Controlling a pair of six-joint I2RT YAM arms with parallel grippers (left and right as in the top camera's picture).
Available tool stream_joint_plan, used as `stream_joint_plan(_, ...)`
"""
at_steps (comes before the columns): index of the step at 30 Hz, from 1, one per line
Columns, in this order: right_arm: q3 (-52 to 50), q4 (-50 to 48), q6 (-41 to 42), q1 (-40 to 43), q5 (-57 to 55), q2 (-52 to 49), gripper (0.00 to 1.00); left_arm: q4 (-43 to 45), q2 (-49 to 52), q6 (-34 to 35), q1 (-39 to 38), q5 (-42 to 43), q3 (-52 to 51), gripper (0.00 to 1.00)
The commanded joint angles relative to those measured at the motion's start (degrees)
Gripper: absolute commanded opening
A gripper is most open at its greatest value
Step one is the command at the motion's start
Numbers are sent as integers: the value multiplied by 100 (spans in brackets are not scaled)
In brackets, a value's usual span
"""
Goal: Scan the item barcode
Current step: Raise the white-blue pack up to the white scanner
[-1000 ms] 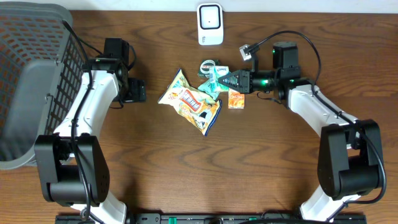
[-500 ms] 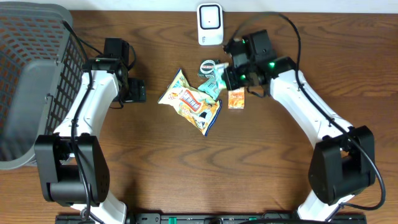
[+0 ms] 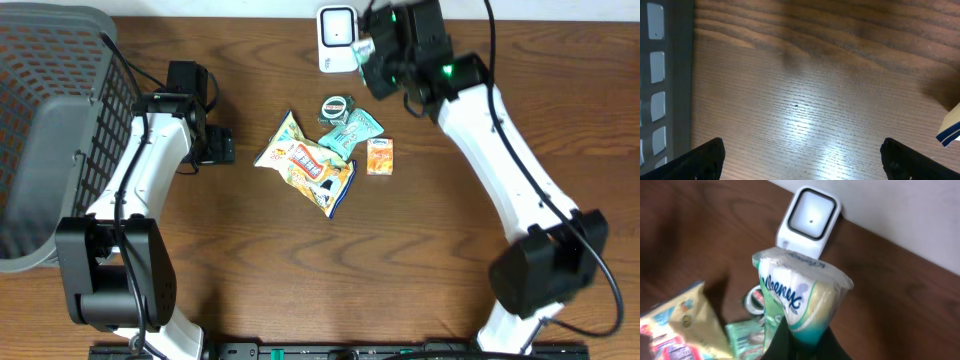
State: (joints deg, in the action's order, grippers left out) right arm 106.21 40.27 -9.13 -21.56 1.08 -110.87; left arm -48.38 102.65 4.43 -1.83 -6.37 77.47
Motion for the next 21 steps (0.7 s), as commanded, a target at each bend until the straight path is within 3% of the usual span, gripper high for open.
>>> stream_joint_plan(1,942,243,-573,-2,-1003,-940,1,-20,4,-33,4,-35,-17,98)
stream_joint_plan(6,2166,-44,-1449,-2,-1950,-2070,1,-20,4,-33,4,-35,-17,97)
stream_joint_plan(11,2280,-1637,-2706,-48,-2411,-2688,1,-20,4,-33,4,-35,-17,98)
stream_joint_plan(16,2277,-2728,-3421,-192,-2282,-2922,1,-20,4,-33,4,-35,-17,97)
stream_joint_plan(20,2271,-2837,-5532,-341,-1574,-3185,1,-20,4,-33,4,-35,-17,98)
stream_joint_plan(21,2271,-2876,-5729,-372,-1593,-3226,1,-20,4,-33,4,-35,-17,98)
